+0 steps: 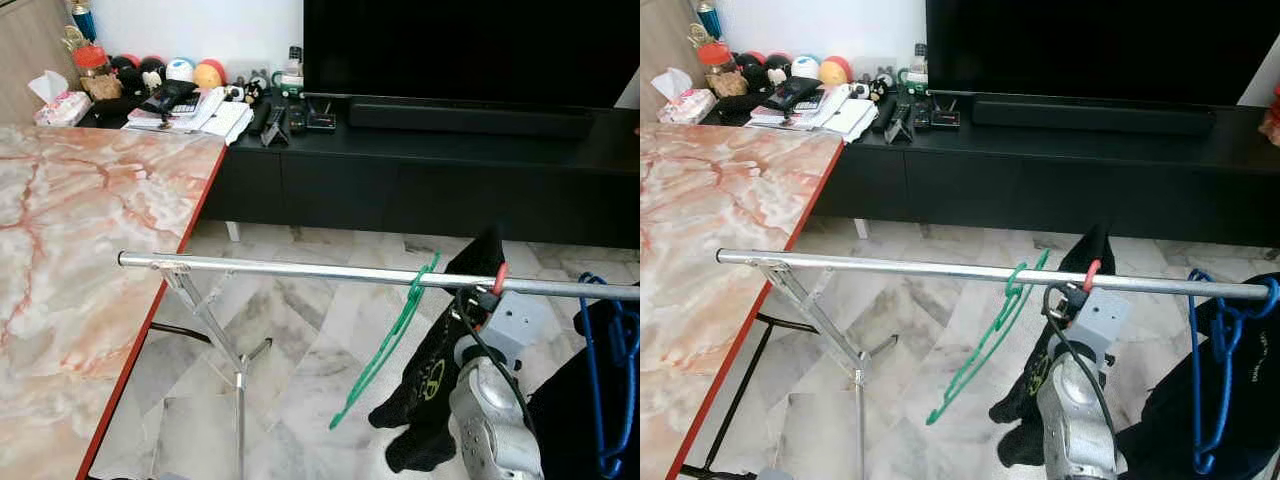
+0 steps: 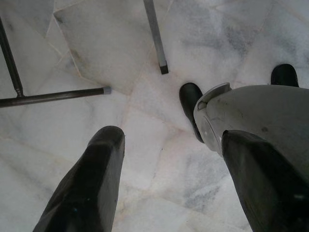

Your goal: Hang hanger

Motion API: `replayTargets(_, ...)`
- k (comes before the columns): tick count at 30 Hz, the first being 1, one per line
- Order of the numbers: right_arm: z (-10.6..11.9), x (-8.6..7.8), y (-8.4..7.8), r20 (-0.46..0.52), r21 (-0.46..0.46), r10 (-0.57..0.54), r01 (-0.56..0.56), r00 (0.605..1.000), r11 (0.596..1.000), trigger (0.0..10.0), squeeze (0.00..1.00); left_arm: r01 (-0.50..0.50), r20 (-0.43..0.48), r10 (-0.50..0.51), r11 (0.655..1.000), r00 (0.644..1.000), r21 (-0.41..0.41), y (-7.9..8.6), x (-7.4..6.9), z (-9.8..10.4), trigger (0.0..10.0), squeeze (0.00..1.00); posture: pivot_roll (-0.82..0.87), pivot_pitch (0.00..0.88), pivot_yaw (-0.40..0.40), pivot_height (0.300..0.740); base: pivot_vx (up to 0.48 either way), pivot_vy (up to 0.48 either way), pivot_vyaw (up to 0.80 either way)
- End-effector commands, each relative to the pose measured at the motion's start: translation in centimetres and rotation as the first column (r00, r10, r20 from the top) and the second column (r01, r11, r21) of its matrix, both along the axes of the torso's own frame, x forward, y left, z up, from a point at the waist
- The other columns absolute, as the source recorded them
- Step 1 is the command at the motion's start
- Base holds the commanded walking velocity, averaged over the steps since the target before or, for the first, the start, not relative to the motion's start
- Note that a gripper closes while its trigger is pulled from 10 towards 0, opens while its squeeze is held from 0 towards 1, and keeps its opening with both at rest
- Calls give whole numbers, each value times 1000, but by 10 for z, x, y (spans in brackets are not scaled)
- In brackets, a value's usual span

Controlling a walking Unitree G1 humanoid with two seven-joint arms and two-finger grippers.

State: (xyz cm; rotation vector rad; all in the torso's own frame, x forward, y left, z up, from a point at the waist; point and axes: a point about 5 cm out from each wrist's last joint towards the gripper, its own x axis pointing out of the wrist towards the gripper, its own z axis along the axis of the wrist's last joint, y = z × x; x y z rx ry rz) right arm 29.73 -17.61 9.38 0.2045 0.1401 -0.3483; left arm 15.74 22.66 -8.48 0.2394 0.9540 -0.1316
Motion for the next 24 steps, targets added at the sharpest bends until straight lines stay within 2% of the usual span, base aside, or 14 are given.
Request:
replayTargets(1, 5, -3, -2, 18, -17, 6, -6, 1000, 1000, 0, 0, 17, -50, -17, 1000, 999, 2, -1, -13, -6, 10000, 0, 0, 106, -3, 740, 0, 0, 0)
replayTargets(4, -3, -22, -11, -15, -61, 12, -13, 1000, 998, 0, 0, 14, -53, -13, 1000, 998, 13, 0, -18, -7, 10000, 0, -13, 104, -11, 740, 0, 0, 0)
replayTargets(8, 1, -30, -11, -1, -124, 87, -86, 996, 988, 0, 0, -9, -49, 9, 1000, 999, 17, 5, -23, -7, 10000, 0, -15, 95, -16, 740, 0, 0, 0)
replayTargets(12, -2, -38, -11, -15, -110, 125, -126, 992, 986, 0, 0, -43, -44, 45, 999, 998, 25, 11, -27, -7, 10000, 0, -11, 87, -23, 740, 0, 0, 0)
replayTargets(15, -10, -45, -6, -37, -92, 182, -185, 983, 978, 0, 0, -119, -36, 120, 993, 992, 14, 16, -30, -7, 10000, 0, -7, 81, -22, 740, 0, 0, 0)
replayTargets(17, -18, -52, 0, -47, -69, 256, -259, 966, 963, 0, 0, -170, -35, 170, 985, 985, 9, 18, -32, -7, 10000, 0, -2, 76, -21, 740, 0, 0, 0)
replayTargets(18, -20, -53, 0, -54, -62, 258, -261, 965, 963, 0, 0, -175, -35, 176, 984, 984, 8, 17, -32, -8, 10000, 0, 0, 75, -18, 740, 0, 0, 0)
replayTargets(22, -33, -57, -3, -89, 91, 179, -171, 980, 981, 0, 0, -175, -23, 175, 985, 984, 12, 13, -26, -7, 10000, 0, 6, 73, -11, 740, 0, 0, 0)
replayTargets(24, -34, -58, -4, -85, 133, 167, -154, 982, 979, 0, 0, -177, -22, 177, 984, 984, 12, 12, -26, -7, 10000, 0, 6, 73, -11, 740, 0, 0, 0)
